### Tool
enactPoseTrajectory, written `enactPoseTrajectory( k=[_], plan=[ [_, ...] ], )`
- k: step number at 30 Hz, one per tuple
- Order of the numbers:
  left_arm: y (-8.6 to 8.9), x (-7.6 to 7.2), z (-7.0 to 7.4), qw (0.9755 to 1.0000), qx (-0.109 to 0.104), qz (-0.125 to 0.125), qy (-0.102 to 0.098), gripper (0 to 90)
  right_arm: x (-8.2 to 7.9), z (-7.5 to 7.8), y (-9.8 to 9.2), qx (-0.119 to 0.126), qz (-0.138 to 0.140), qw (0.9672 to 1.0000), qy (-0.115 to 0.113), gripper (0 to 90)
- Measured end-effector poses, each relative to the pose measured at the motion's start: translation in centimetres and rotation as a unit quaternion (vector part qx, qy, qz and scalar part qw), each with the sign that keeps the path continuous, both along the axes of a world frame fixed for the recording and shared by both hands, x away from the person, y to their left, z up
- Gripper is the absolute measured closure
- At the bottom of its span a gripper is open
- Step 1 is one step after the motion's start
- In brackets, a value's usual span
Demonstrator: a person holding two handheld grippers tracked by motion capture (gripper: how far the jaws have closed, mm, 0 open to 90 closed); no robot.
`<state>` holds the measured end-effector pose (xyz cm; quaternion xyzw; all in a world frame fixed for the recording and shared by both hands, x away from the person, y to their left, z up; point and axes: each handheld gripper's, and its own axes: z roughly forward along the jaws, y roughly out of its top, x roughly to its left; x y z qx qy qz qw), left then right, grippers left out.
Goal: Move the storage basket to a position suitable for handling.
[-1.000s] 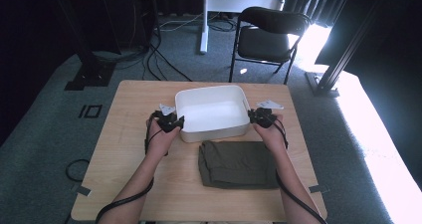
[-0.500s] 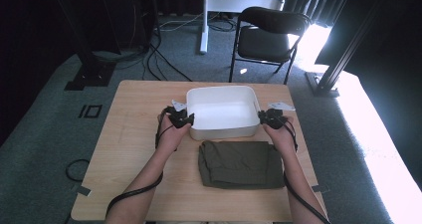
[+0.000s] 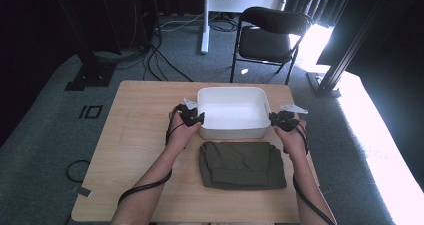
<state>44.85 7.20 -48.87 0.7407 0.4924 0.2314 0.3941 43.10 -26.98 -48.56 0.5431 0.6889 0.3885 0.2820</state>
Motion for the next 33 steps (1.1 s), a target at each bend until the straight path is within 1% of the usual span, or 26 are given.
enactPoseTrajectory(
  k=[4, 9, 12, 18, 21, 23, 28, 31, 33],
  plan=[
    [-0.6, 0.3, 0.0, 1.0, 0.001, -0.004, 0.002, 68.8, -0.2, 0.0, -0.7, 0.0, -0.006, 1.0, 0.0, 82.6],
    [-1.0, 0.6, 0.1, 0.9999, 0.01, -0.01, 0.002, 69.2, -0.5, 0.0, -1.2, 0.004, -0.008, 1.0, 0.002, 82.5],
    [-1.6, 1.1, 0.2, 0.9997, 0.019, -0.015, 0.003, 69.7, -0.6, 0.0, -1.5, 0.001, -0.011, 0.9999, 0.002, 82.5],
    [-2.2, 1.9, 0.2, 0.9996, 0.022, -0.018, 0.003, 72.0, -1.2, 0.1, -2.1, 0.011, -0.02, 0.9997, 0.003, 83.1],
    [-2.4, 2.1, 0.2, 0.9995, 0.026, -0.017, 0.001, 72.8, -1.3, 0.1, -2.3, 0.015, -0.019, 0.9997, 0.003, 82.9],
    [-2.4, 2.0, 0.2, 0.9996, 0.022, -0.015, 0.0, 73.0, -1.3, 0.1, -2.4, 0.017, -0.019, 0.9997, 0.004, 83.0],
    [-2.3, 1.9, 0.1, 0.9998, 0.015, -0.012, 0.002, 72.7, -1.0, 0.1, -2.2, 0.012, -0.022, 0.9997, 0.001, 83.5],
    [-2.2, 2.0, 0.2, 0.9998, 0.019, -0.01, 0.003, 72.7, -0.7, 0.2, -2.1, 0.013, -0.02, 0.9997, 0.004, 83.6],
    [-2.2, 2.1, 0.2, 0.9998, 0.017, -0.005, 0.003, 72.7, -0.4, 0.3, -2.0, 0.007, -0.017, 0.9998, 0.008, 83.7]
  ],
)
